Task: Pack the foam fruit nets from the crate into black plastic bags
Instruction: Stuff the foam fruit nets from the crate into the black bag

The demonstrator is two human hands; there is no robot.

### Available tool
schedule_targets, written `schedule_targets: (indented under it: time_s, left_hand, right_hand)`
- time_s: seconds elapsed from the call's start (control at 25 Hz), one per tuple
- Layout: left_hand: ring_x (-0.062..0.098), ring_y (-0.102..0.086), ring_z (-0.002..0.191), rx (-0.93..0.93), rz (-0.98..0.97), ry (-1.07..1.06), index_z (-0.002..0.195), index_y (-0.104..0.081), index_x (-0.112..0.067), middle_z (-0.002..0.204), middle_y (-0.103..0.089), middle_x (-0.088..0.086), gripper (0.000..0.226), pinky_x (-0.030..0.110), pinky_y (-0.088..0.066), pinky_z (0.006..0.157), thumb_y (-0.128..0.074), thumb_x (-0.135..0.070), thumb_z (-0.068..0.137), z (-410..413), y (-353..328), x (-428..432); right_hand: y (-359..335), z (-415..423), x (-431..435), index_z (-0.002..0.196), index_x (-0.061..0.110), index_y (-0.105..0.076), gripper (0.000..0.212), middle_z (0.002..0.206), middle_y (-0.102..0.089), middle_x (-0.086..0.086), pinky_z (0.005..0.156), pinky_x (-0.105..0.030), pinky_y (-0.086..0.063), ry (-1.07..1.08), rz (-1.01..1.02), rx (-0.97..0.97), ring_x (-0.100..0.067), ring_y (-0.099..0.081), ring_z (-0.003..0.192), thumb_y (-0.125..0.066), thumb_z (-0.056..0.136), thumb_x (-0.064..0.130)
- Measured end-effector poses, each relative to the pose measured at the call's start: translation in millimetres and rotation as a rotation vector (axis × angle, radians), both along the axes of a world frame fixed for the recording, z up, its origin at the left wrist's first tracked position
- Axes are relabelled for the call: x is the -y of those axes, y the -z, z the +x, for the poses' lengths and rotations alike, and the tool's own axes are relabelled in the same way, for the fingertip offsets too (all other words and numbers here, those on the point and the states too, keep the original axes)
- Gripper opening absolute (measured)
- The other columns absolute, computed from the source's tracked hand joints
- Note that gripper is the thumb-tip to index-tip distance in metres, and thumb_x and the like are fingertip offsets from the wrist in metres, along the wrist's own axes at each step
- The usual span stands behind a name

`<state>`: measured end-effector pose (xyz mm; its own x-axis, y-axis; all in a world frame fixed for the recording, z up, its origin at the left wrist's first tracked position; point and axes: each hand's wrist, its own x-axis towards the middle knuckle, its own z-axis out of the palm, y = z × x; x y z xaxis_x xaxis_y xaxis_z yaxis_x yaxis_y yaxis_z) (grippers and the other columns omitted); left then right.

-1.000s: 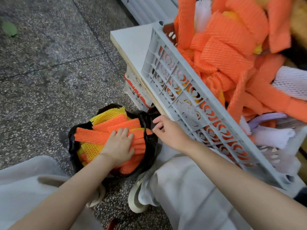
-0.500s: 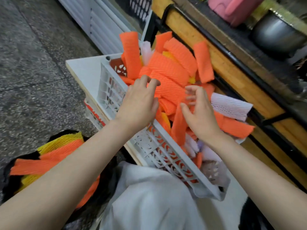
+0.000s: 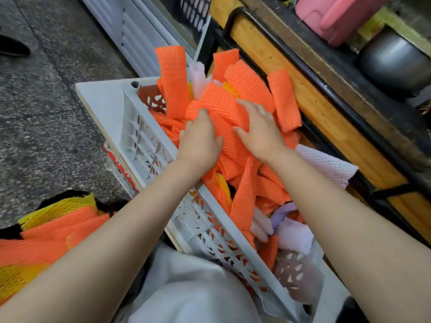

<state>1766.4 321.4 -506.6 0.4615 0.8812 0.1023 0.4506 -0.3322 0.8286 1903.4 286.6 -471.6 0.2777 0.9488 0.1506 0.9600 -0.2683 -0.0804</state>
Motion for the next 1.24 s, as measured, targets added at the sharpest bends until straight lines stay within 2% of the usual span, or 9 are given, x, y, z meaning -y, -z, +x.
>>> schedule_targets:
  time_s: [0.12, 0.2, 0.32, 0.44, 0.64, 0.8, 0.96, 1.12, 1.24]
  left_hand:
    - [0.029, -0.058, 0.083, 0.245, -0.129, -0.011, 0.125, -0.040, 0.000, 0.087, -0.058, 0.009, 0.047, 0.024, -0.031, 0.067, -0.061, -0.010, 0.084, -1.7, -14.5, 15.2]
    - [0.017, -0.049, 0.064, 0.343, -0.220, -0.007, 0.123, -0.042, -0.002, 0.072, -0.048, -0.004, 0.044, 0.023, -0.031, 0.061, -0.059, -0.009, 0.084, -0.4, -25.3, 32.6]
    - [0.017, -0.052, 0.066, 0.484, -0.344, -0.011, 0.119, -0.046, -0.009, 0.070, -0.046, -0.009, 0.037, 0.031, -0.044, 0.069, -0.059, -0.010, 0.084, 0.4, -32.9, 59.4]
    - [0.006, -0.049, 0.059, 0.540, -0.427, -0.025, 0.108, -0.046, -0.018, 0.070, -0.049, -0.010, 0.028, 0.026, -0.040, 0.063, -0.060, -0.013, 0.085, -2.6, -31.8, 85.1]
    - [0.012, -0.058, 0.072, 0.625, -0.669, -0.075, 0.108, -0.051, -0.015, 0.077, -0.056, -0.005, 0.022, 0.036, -0.050, 0.079, -0.059, -0.023, 0.089, -11.7, -26.4, 126.4]
    - [0.016, -0.055, 0.083, 0.665, -0.716, -0.188, 0.100, -0.050, -0.016, 0.084, -0.055, -0.003, 0.018, 0.035, -0.046, 0.080, -0.058, -0.028, 0.090, -20.6, -23.7, 134.0]
    - [0.022, -0.058, 0.082, 0.721, -0.863, -0.086, 0.088, -0.058, -0.009, 0.084, -0.061, 0.010, 0.041, 0.045, -0.047, 0.083, -0.060, -0.049, 0.079, -39.5, -22.8, 149.6]
    - [0.019, -0.062, 0.080, 0.780, -0.826, -0.028, 0.095, -0.058, -0.010, 0.084, -0.065, 0.009, 0.010, 0.038, -0.051, 0.081, -0.062, -0.013, 0.086, -61.5, -14.6, 162.2]
    - [0.006, -0.057, 0.067, 0.744, -0.739, -0.091, 0.086, -0.059, -0.018, 0.075, -0.062, 0.000, 0.014, 0.029, -0.049, 0.070, -0.059, -0.004, 0.087, -80.6, -7.3, 155.0]
  right_hand:
    - [-1.6, -2.4, 9.8, 0.134, 0.016, -0.046, 0.048, 0.122, -0.051, -0.015, 0.102, -0.038, -0.034, 0.026, 0.048, -0.001, -0.034, -0.048, 0.115, -0.055, 0.087, 0.011]
    - [-3.9, -6.5, 28.0, 0.130, 0.009, -0.052, 0.043, 0.117, -0.053, -0.018, 0.099, -0.037, -0.037, 0.005, 0.137, -0.035, -0.035, -0.051, 0.112, -0.053, 0.087, 0.006]
    - [-13.4, -9.2, 66.8, 0.126, 0.007, -0.056, 0.039, 0.117, -0.052, -0.016, 0.098, -0.033, -0.037, 0.050, 0.215, -0.055, -0.030, -0.051, 0.112, -0.052, 0.088, 0.007]
    - [-26.6, -13.9, 114.5, 0.128, 0.011, -0.055, 0.038, 0.118, -0.050, -0.011, 0.094, -0.029, -0.037, 0.133, 0.243, -0.035, -0.026, -0.050, 0.112, -0.050, 0.091, 0.010]
    - [-28.1, -49.9, 179.1, 0.132, 0.013, -0.052, 0.040, 0.117, -0.048, 0.001, 0.084, -0.012, -0.030, 0.167, 0.205, -0.050, -0.012, -0.046, 0.109, -0.050, 0.092, 0.015]
    - [-16.5, -84.6, 202.8, 0.130, 0.019, -0.052, 0.038, 0.114, -0.046, 0.008, 0.084, -0.024, -0.043, 0.133, 0.211, -0.137, -0.008, -0.048, 0.103, -0.050, 0.092, 0.024]
    - [0.8, -108.3, 208.8, 0.137, 0.020, -0.045, 0.058, 0.123, -0.045, 0.005, 0.085, -0.028, -0.046, 0.122, 0.185, -0.191, -0.014, -0.053, 0.105, -0.039, 0.086, 0.048]
    - [11.7, -127.8, 213.0, 0.130, 0.017, -0.051, 0.053, 0.118, -0.048, 0.003, 0.095, -0.030, -0.041, 0.043, 0.196, -0.304, -0.011, -0.051, 0.111, -0.041, 0.086, 0.045]
    - [7.5, -130.9, 204.6, 0.115, 0.020, -0.060, 0.035, 0.105, -0.056, 0.007, 0.088, -0.034, -0.047, -0.014, 0.236, -0.353, -0.010, -0.056, 0.096, -0.044, 0.089, 0.038]
